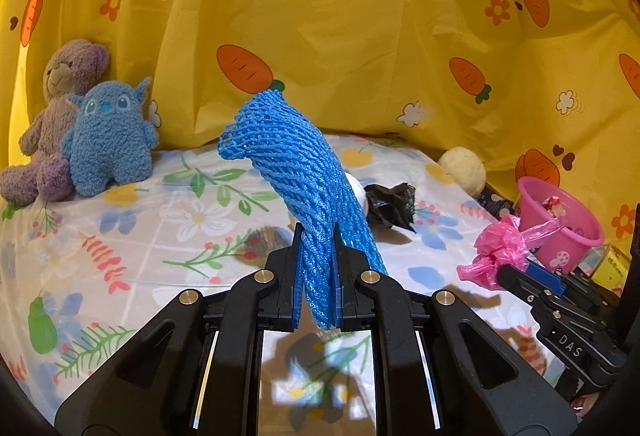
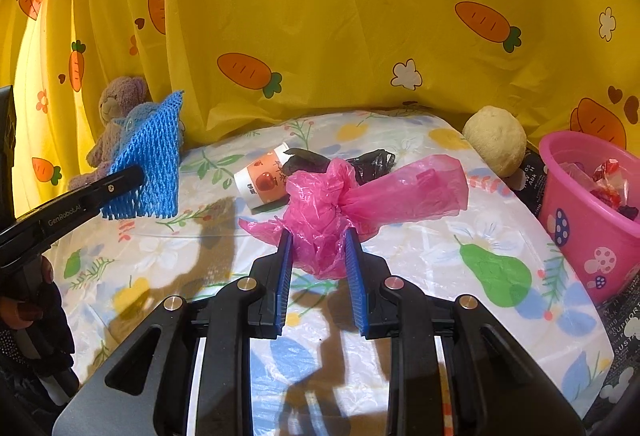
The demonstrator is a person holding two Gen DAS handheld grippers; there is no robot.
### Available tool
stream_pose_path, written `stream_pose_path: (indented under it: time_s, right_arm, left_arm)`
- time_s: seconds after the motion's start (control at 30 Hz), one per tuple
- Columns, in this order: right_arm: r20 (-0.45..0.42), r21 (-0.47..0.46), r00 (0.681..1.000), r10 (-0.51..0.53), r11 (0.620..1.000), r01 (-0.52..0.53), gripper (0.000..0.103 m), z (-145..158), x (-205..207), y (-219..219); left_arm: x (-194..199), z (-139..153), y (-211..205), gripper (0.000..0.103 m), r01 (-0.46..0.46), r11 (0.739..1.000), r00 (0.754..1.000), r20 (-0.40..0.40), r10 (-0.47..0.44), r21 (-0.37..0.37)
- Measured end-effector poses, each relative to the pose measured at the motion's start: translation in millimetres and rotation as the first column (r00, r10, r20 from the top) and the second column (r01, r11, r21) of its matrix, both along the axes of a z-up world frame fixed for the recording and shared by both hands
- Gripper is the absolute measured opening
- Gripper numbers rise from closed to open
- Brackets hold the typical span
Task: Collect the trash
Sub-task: 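Carry the blue mesh and pink bag over the pink bucket with both tools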
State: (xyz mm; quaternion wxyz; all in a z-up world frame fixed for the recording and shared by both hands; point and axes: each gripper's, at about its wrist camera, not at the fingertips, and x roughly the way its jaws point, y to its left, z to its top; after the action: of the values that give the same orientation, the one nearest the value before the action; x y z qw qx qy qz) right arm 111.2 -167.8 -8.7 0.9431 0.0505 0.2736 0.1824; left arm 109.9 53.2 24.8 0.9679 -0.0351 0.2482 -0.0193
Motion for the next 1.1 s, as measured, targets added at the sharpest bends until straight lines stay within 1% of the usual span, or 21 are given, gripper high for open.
stream_pose_path:
  time_s: [0.13, 0.23, 0.33, 0.47, 0.6, 0.77, 0.93, 1.1]
  right_arm:
    - [0.013, 0.006, 1.000, -0.024, 1.000, 0.024, 0.027, 5, -3, -12]
    - [0.022, 0.008, 0.998, -0.050, 0.999, 0.050, 0.027, 9, -4, -25]
    - [0.039, -0.003, 0.995, -0.094, 0.996, 0.094, 0.027, 15, -4, -43]
    - [0.064, -0.014, 0.983, -0.171, 0.985, 0.172, 0.027, 24, -2, -74]
    - [0.083, -0.018, 0.963, -0.257, 0.966, 0.259, 0.027, 32, 1, -109]
    - [0.103, -0.018, 0.928, -0.357, 0.932, 0.361, 0.027, 40, 4, -152]
    - [0.108, -0.010, 0.898, -0.426, 0.903, 0.430, 0.027, 43, 8, -187]
    - [0.109, -0.008, 0.871, -0.480, 0.875, 0.483, 0.027, 43, 10, -212]
  left_arm:
    - [2, 7, -27, 0.011, 0.073, 0.997, 0.997, 0.002, -0.073, 0.013]
    - [5, 13, -52, 0.011, 0.147, 0.989, 0.989, 0.004, -0.147, 0.018]
    - [10, 20, -83, 0.011, 0.228, 0.973, 0.973, 0.016, -0.228, 0.031]
    - [20, 27, -125, 0.011, 0.319, 0.947, 0.947, 0.032, -0.320, 0.040]
    - [33, 30, -164, 0.011, 0.389, 0.921, 0.920, 0.031, -0.390, 0.032]
    - [49, 31, -206, 0.011, 0.461, 0.887, 0.887, 0.023, -0.462, 0.035]
    - [63, 28, -241, 0.011, 0.520, 0.853, 0.853, 0.008, -0.521, 0.043]
    - [78, 23, -271, 0.011, 0.562, 0.826, 0.827, -0.012, -0.562, 0.041]
